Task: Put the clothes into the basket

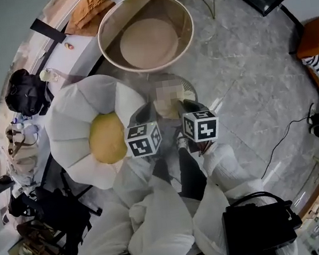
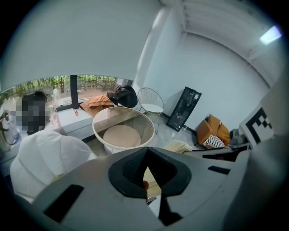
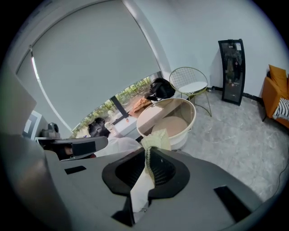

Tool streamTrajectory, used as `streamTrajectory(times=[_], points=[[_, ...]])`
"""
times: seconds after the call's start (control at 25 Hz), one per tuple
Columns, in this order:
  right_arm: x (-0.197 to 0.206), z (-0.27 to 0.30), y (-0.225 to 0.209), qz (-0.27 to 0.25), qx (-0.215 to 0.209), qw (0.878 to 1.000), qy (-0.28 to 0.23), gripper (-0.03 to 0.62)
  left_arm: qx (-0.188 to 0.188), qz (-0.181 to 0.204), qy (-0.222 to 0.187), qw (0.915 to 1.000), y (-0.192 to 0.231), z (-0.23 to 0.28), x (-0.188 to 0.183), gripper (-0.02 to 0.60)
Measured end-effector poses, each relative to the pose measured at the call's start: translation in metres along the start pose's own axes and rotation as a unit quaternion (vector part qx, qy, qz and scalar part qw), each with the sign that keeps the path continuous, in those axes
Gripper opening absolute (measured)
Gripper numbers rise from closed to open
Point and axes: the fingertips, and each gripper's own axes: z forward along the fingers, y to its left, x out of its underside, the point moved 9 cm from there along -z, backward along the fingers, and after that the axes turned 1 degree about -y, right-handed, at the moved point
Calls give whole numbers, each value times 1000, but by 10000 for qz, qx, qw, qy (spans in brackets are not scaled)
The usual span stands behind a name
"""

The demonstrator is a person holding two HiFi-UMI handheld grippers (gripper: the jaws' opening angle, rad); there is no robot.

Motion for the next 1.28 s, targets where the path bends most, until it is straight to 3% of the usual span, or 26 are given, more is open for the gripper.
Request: streamTrajectory(times=[0.24,0.44,0.48,0.56,1.08,1.28], points=[[12,30,-13,-132,-166,9995,224,46,-244,-267,46,9993,11,16,17,6],[24,39,-21,-82,-36,9994,325,46,-382,-395,4,9985,15,14,28,6],[26,41,-21,-60,21,9995,308,58,-405,-417,-4,9983,16,13,29,6],[27,42,-21,-7,98,9996,260,164,-452,-468,-13,9979,19,10,33,6],[24,29,-12,62,190,9998,76,167,-520,-559,-115,9970,26,-13,37,6],[18,8,-12,360,285,9987,-232,166,-453,-524,-203,9974,28,-29,32,6]])
